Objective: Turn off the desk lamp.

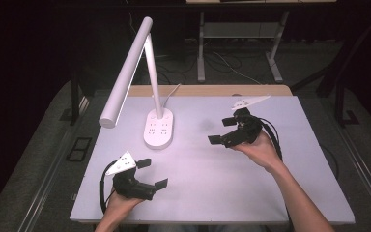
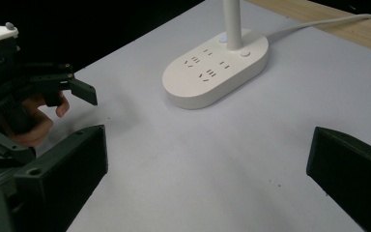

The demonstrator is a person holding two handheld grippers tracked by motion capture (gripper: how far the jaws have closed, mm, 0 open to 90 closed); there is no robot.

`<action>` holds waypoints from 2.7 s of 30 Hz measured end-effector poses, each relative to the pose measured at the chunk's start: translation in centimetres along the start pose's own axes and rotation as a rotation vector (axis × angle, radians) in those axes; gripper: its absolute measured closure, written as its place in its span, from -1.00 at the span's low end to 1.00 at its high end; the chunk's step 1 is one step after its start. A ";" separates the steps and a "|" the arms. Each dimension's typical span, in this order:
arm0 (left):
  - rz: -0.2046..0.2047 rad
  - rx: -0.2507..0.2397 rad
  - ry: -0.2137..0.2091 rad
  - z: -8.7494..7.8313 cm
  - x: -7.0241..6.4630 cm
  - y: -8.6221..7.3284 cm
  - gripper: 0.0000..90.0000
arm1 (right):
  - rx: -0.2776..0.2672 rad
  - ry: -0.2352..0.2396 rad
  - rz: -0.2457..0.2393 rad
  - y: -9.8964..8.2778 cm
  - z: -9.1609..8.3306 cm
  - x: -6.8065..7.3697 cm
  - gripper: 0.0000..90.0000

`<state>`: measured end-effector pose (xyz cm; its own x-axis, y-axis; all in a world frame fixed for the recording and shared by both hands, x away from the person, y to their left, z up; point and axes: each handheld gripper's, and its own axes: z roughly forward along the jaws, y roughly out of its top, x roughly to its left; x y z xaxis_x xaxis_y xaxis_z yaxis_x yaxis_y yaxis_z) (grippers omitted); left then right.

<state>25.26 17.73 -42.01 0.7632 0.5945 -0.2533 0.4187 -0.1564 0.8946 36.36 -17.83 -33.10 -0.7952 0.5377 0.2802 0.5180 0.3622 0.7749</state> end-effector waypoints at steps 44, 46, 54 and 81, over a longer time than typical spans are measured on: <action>-0.006 -0.022 -0.007 -0.4 0.3 0.1 -1.00 | 0.041 0.065 0.018 5.7 11.6 -2.9 -0.85; -0.007 -0.023 -0.006 -0.5 0.3 0.0 -1.00 | 0.040 0.063 0.020 5.8 11.8 -3.0 -0.85; -0.019 -0.035 -0.001 -0.7 0.6 0.0 -1.00 | 0.051 0.056 0.030 6.7 13.2 -3.7 -0.65; -0.022 -0.036 -0.017 -0.6 0.2 0.0 -1.00 | 0.084 -0.006 0.082 8.4 18.3 -5.8 0.90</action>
<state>25.14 18.33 -41.88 0.7622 0.5839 -0.2795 0.4180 -0.1143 0.9012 51.12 -3.95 -38.60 -0.7474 0.5725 0.3372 0.6058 0.3790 0.6995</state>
